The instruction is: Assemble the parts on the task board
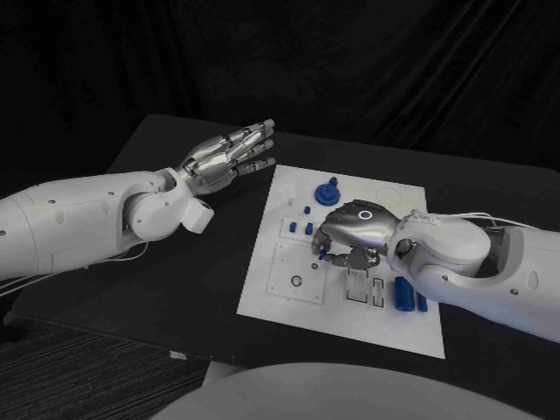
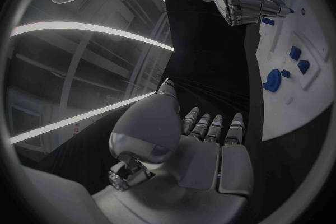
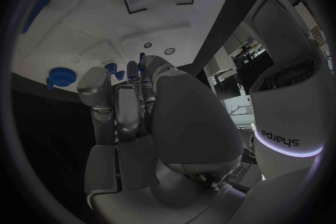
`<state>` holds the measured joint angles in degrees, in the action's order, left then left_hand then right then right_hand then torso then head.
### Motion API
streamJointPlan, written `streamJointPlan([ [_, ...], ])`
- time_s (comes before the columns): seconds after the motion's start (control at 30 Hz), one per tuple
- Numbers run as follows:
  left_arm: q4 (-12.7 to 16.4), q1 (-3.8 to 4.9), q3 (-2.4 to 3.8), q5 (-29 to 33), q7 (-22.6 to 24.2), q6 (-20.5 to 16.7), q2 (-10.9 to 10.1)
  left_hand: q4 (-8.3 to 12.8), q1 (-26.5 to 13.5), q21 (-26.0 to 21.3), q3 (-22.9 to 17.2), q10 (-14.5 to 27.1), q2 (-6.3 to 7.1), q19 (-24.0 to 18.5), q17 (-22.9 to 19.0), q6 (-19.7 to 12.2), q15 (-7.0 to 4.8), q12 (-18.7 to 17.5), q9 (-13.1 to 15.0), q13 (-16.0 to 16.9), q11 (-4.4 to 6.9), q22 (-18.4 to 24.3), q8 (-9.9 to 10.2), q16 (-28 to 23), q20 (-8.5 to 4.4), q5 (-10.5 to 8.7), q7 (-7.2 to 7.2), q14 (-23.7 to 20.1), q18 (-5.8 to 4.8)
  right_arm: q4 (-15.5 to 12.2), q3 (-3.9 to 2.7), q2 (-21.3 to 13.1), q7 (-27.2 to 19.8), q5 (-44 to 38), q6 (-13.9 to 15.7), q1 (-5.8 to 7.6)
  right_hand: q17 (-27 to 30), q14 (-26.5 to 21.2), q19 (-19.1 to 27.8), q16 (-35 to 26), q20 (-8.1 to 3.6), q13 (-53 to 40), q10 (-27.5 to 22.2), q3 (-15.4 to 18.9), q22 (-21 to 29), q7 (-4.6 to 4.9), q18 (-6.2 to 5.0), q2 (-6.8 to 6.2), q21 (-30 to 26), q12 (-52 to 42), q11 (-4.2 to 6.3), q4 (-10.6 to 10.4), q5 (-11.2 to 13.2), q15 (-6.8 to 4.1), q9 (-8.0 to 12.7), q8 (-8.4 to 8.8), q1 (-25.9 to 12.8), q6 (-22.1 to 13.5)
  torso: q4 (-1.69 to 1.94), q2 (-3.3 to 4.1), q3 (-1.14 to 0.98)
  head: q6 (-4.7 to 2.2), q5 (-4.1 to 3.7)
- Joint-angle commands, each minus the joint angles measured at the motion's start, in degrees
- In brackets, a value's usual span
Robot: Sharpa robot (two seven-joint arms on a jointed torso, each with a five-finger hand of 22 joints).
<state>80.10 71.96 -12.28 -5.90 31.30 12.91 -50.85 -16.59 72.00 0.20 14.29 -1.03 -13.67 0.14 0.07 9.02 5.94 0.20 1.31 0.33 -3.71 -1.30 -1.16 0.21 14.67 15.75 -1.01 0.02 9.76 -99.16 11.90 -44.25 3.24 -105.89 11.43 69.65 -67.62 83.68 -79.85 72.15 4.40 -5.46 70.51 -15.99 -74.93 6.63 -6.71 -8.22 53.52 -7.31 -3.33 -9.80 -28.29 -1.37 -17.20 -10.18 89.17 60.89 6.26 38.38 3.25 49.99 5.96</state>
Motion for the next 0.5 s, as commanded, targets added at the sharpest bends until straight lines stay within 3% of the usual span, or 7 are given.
streamJointPlan([
  [0.03,-0.02,-0.26,0.05,0.32,0.48,1.04,0.15,0.07,0.55,0.06,0.17,0.13,-0.18,0.02,-0.07,-0.13,0.46,0.37,0.01,0.04,-0.23,-0.09,-0.21,-0.21,0.54,0.30,0.03,-0.02,0.50,-0.16,-0.02,0.13,1.45,-1.65,1.62,-0.35,0.02,0.46,-0.27,0.13,0.11,0.07,0.27,-0.19,-7.07,0.28,0.63,-0.41,0.36,0.19,0.02,0.09,0.30,0.11,0.07,0.24,0.09,-0.10,0.06,-0.10,0.12,0.01,0.17],
  [0.5,-0.24,-1.00,0.06,0.32,0.36,1.18,0.39,0.07,0.65,0.07,0.15,0.12,-0.23,0.02,-0.07,-0.10,0.50,0.38,0.02,0.05,-0.26,-0.08,-0.22,-0.21,0.57,0.44,0.12,-0.02,0.50,0.22,-0.02,0.41,1.77,-2.62,2.17,-1.62,0.14,0.41,-0.19,0.04,0.12,0.06,0.50,-0.38,-7.02,0.34,0.59,-0.55,0.22,0.21,0.04,0.27,0.63,0.10,0.28,0.63,0.01,-0.28,0.17,0.04,-0.03,0.01,0.09],
])
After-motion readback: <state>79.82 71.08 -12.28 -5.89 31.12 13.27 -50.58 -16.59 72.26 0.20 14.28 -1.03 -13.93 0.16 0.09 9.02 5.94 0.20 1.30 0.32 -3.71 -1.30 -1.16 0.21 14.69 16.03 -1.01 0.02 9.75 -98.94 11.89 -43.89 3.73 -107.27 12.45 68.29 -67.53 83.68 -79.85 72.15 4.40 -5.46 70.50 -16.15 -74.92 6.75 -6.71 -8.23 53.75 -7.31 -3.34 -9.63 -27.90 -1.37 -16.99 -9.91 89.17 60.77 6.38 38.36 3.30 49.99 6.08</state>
